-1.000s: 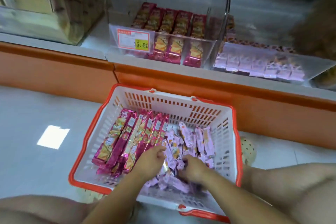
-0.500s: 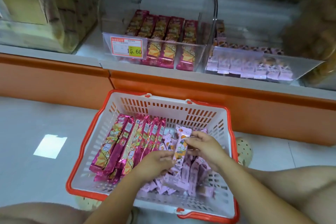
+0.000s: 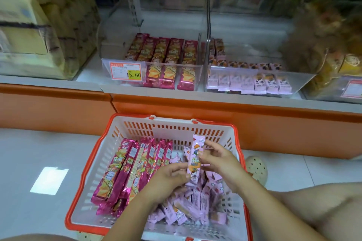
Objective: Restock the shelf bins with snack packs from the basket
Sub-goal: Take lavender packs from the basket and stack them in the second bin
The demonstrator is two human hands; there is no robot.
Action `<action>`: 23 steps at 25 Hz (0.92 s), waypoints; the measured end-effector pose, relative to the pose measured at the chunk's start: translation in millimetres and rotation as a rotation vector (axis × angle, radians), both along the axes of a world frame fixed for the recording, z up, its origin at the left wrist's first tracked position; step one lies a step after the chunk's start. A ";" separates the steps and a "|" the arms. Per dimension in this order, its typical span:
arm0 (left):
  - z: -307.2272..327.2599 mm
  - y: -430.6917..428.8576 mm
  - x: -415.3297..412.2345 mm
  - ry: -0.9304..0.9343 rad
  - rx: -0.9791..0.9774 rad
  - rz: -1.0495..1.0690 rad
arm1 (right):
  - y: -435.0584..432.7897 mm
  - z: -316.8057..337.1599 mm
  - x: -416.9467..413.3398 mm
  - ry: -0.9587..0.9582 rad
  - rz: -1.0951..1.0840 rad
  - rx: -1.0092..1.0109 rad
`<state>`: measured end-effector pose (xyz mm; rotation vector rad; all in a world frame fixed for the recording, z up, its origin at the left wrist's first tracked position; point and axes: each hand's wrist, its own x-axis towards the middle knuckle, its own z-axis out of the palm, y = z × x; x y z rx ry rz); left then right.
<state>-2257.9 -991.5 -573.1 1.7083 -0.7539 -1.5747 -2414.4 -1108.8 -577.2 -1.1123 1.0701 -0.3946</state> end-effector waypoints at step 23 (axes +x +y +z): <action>175.7 -219.4 56.5 -0.836 -0.648 -0.012 | -321.6 147.1 76.0 0.595 -0.108 -0.385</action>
